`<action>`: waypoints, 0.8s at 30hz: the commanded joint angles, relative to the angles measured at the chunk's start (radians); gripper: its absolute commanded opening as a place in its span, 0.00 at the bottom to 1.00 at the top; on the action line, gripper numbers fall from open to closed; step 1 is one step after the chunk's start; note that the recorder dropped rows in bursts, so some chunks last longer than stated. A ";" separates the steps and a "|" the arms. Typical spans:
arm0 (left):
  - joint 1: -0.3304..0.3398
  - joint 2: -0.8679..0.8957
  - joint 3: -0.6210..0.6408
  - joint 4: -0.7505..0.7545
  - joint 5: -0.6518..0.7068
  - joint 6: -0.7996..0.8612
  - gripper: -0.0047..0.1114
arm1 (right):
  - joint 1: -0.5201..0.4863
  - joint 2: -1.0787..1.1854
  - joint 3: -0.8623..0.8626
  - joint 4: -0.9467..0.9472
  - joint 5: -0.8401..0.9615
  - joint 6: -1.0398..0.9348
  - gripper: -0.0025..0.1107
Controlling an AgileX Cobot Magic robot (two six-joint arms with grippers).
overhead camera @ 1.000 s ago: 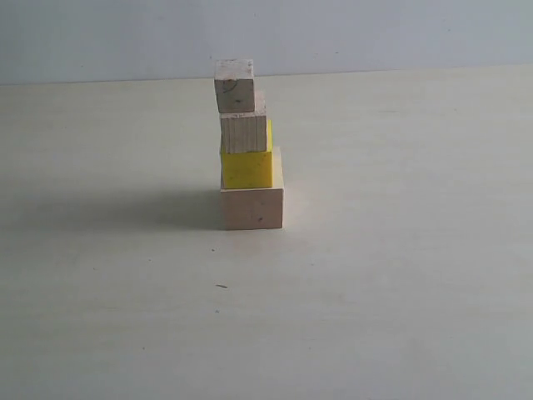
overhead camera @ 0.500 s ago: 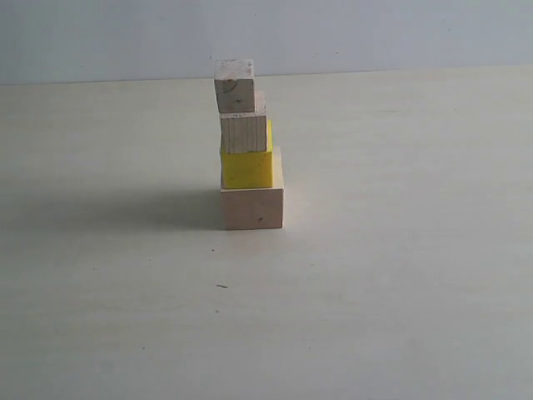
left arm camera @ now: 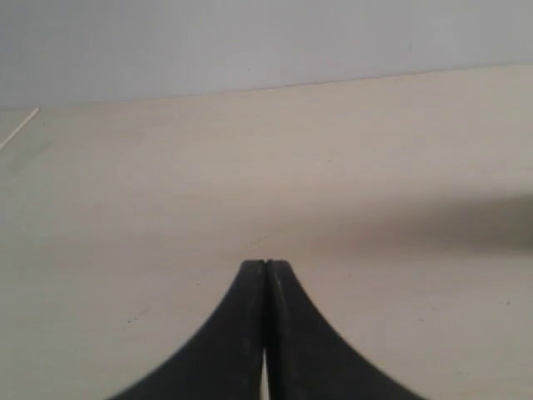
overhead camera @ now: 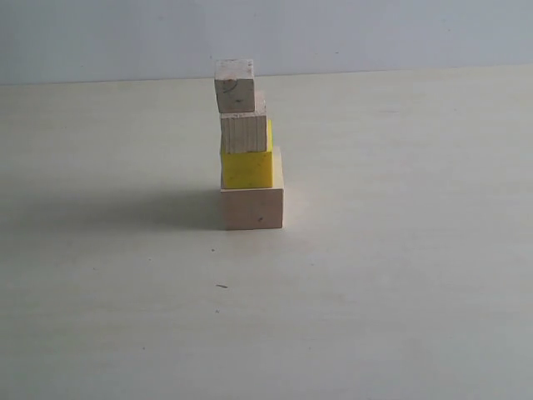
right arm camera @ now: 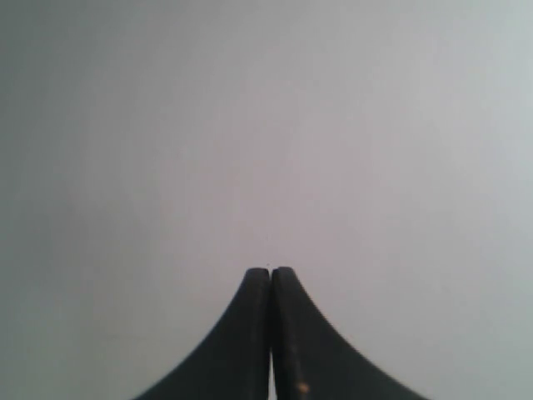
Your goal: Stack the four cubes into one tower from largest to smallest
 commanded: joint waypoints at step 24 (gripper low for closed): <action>0.050 -0.006 0.000 -0.001 -0.009 -0.135 0.04 | -0.004 -0.004 0.002 -0.006 0.004 0.001 0.02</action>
